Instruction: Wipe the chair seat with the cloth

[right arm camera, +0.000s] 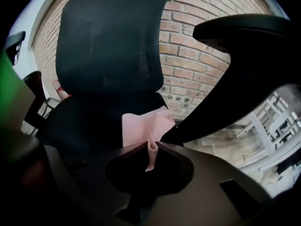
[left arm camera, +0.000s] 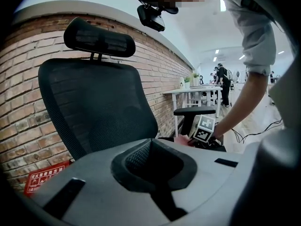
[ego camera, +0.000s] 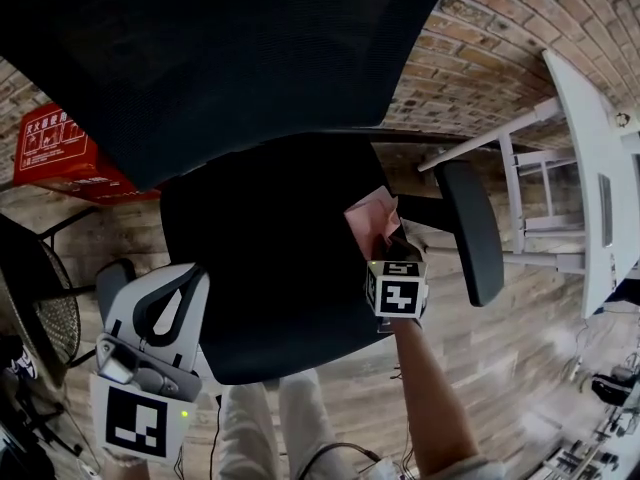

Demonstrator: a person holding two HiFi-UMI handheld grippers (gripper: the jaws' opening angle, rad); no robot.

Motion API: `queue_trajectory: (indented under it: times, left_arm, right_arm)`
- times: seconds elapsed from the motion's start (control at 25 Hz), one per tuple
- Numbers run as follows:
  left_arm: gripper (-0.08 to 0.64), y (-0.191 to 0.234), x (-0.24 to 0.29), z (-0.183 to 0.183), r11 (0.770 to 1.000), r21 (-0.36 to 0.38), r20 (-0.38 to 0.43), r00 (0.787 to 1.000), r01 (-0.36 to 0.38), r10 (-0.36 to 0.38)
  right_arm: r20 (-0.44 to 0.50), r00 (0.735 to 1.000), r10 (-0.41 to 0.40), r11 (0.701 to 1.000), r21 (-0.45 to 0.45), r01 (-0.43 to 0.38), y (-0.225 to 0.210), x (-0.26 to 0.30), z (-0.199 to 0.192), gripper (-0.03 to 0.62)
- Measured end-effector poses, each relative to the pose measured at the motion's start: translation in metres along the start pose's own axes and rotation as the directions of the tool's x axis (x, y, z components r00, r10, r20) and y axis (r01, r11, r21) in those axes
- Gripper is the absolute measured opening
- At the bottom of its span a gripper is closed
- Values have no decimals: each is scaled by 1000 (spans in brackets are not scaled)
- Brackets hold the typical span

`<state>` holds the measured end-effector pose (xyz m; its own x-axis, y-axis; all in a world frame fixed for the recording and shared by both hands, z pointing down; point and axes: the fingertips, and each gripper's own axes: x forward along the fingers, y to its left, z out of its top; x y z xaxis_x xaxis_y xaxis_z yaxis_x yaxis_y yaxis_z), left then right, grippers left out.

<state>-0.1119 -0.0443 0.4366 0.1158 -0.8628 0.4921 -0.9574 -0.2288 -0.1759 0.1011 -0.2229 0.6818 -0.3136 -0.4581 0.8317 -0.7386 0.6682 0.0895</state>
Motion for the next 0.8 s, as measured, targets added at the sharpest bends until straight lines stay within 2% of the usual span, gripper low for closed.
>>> queue_trajectory:
  times: [0.16,0.36,0.52,0.68,0.8]
  left_arm:
    - [18,8,-9,-4,1000,-13,-6,1000,-13,13]
    - [18,18,-24,-9,998,-45,-12,999,-48,47]
    - [18,25,-36,-15,996,-53,-15,998,-65,64]
    - [18,30,-50,-20,997,-29,-17,998,-66,65]
    - [18,35,-59,-25,992,-78,-25,995,-97,95]
  right_arm:
    - [-8,999,43,997,68,-43,26,-2,-8,54]
    - [-12,992,126,989,83,-125,76,-11,-18,54]
    - [-25,980,199,979,38,-198,125,-21,-30,54]
    - [-37,960,279,960,-14,-280,175,-33,-42,54]
    - [-50,937,346,935,-63,-348,213,-42,-49,54]
